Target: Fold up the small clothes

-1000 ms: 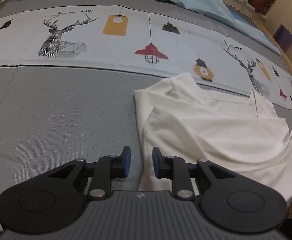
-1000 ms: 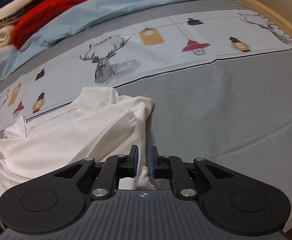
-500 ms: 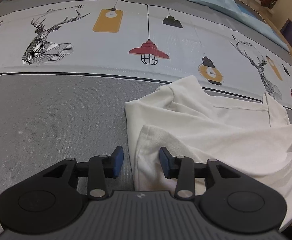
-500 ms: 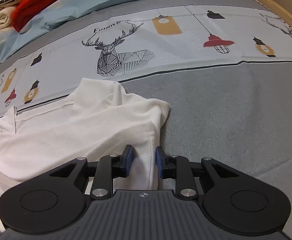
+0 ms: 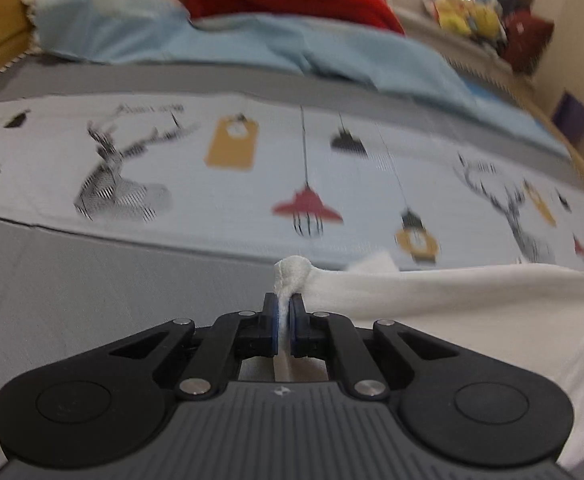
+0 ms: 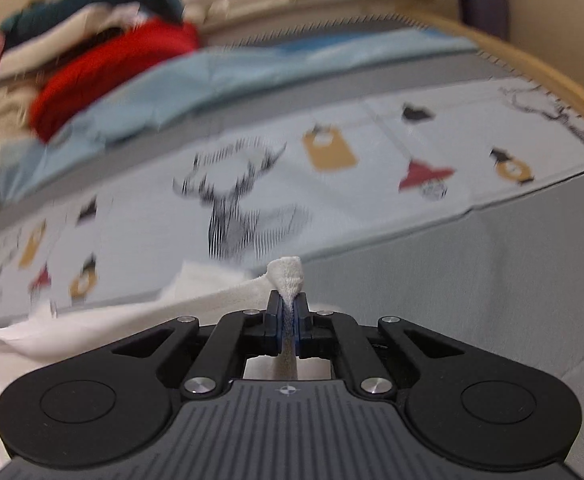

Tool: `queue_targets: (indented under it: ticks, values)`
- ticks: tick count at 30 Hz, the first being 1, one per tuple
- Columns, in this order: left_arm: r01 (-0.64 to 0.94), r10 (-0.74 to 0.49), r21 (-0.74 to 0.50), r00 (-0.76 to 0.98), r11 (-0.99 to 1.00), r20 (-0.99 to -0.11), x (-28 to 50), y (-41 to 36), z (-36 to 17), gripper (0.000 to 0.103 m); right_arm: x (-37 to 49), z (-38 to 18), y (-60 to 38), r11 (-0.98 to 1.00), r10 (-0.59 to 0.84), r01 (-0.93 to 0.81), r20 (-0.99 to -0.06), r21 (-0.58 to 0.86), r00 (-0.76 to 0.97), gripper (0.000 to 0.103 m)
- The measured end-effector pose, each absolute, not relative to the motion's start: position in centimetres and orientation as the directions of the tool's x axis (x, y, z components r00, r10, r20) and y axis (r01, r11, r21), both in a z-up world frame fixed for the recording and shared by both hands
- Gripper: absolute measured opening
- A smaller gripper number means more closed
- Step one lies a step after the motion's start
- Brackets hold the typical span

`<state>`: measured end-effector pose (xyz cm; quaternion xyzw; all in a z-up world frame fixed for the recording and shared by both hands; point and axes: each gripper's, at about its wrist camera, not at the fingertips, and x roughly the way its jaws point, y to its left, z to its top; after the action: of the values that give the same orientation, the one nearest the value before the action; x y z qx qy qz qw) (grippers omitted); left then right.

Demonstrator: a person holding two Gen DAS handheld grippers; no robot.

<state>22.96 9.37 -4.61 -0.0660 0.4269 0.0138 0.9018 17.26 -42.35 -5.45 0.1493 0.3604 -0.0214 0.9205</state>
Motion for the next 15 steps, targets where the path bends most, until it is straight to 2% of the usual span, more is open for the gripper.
queue_targets:
  ticks: [9, 11, 12, 13, 15]
  values:
    - [-0.113, 0.027, -0.088, 0.748, 0.990, -0.663, 24.6, 8.5, -3.1, 0.006, 19.3, -4.5, -40.9, 0.943, -0.042, 0.225, -0.584, 0.244, 0.810, 0.004]
    - [-0.130, 0.027, -0.104, 0.743, 0.986, -0.668, 25.1, 8.8, -3.3, 0.010, 19.9, -4.8, -40.5, 0.941, -0.086, 0.261, -0.594, 0.215, 0.800, 0.007]
    - [-0.145, 0.031, -0.108, 0.724, 0.984, -0.689, 25.4, 9.0, -3.5, 0.018, 20.0, -5.1, -40.3, 0.939, -0.119, 0.288, -0.609, 0.187, 0.784, 0.009]
    - [-0.148, 0.015, -0.122, 0.695, 0.981, -0.719, 25.6, 9.3, -3.9, 0.025, 20.2, -5.3, -40.2, 0.936, -0.152, 0.314, -0.623, 0.158, 0.767, 0.015]
    - [-0.142, -0.032, -0.167, 0.662, 0.976, -0.748, 25.5, 10.0, -4.3, 0.024, 20.2, -5.6, -40.7, 0.932, -0.144, 0.322, -0.645, 0.166, 0.750, 0.020]
